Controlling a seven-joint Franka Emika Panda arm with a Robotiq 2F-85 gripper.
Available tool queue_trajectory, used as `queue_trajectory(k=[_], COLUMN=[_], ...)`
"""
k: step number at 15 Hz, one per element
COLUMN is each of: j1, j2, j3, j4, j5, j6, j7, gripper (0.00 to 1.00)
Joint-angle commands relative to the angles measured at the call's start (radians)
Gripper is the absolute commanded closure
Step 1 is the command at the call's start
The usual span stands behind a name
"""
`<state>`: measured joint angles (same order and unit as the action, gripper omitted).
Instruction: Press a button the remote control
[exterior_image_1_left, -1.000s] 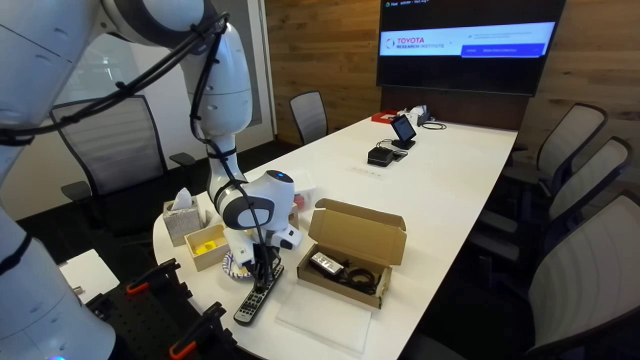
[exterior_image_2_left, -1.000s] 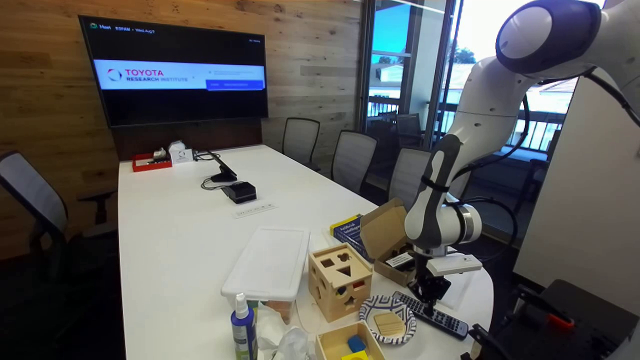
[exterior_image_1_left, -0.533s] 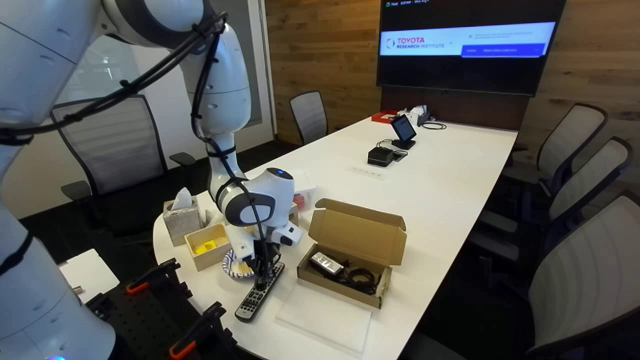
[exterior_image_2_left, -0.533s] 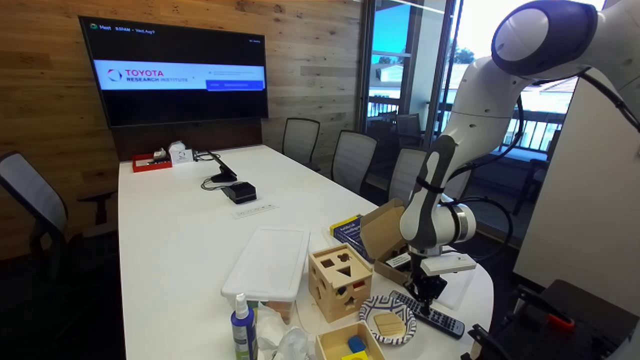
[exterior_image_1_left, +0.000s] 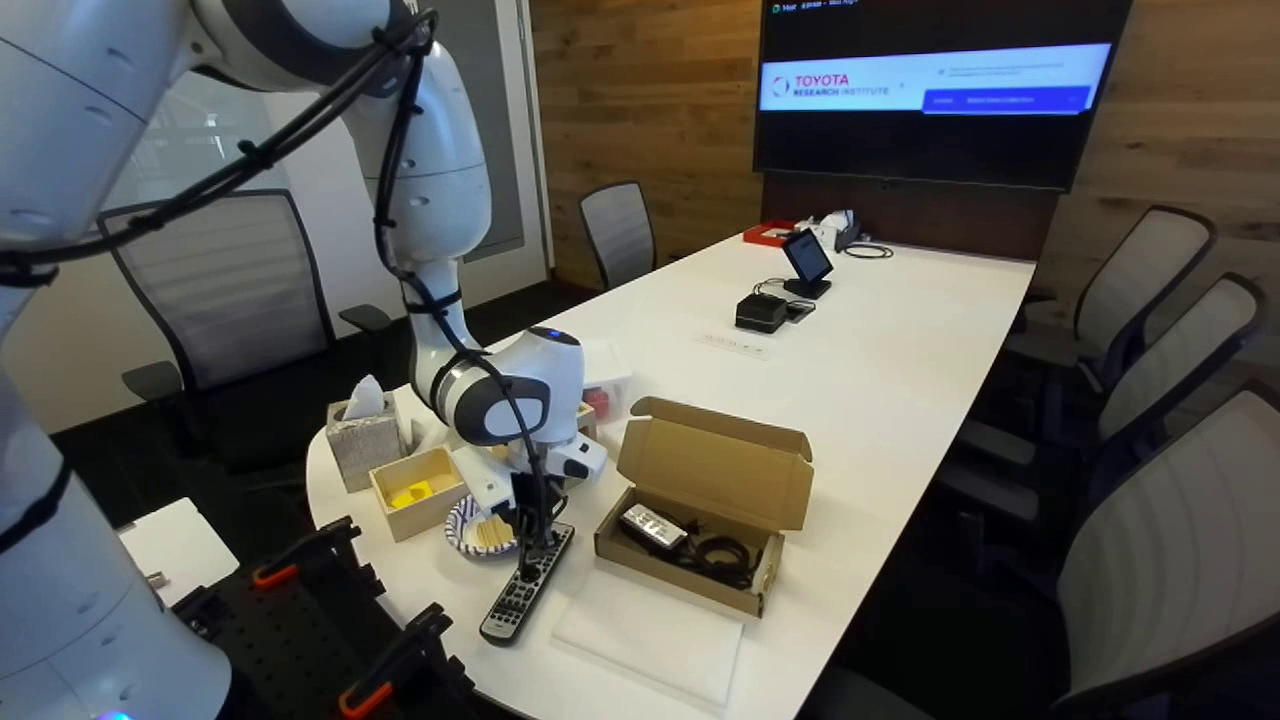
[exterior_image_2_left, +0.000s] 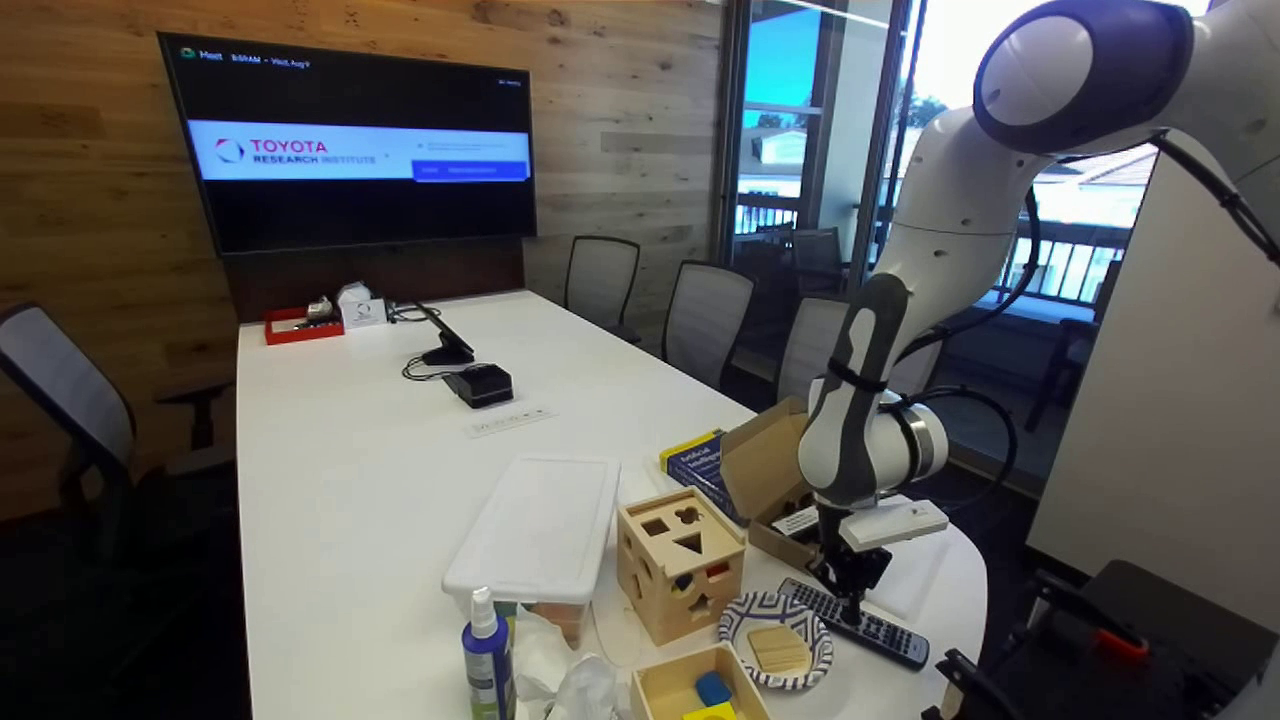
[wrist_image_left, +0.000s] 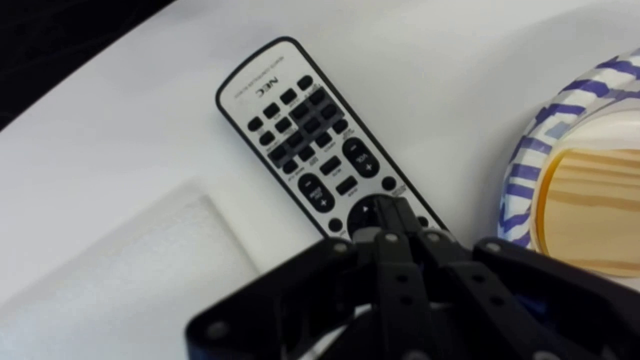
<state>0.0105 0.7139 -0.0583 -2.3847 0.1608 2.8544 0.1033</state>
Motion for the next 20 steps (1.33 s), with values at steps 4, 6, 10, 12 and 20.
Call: queue_trajectory(k=[4,6,10,12,20], j1=[0.028,0.04,0.063,0.052,-0.005], j2=[-0.179,-0.251,-0.386,-0.444,-0.609], j3=[-0.055,-0.083,-0.15,-0.163,-0.132], j4=[-0.099,-0.127,-0.154,-0.151,-0.1], j5=[-0.106,-0.149,-0.253,-0.306,-0.426], j6=[0.008,-0.005,-0.054,-0.085,-0.233], j7=[-0.011,-0.011,-0.001,-0.013,-0.037], gripper=[1.0,1.0,0.6,0.44,0.0])
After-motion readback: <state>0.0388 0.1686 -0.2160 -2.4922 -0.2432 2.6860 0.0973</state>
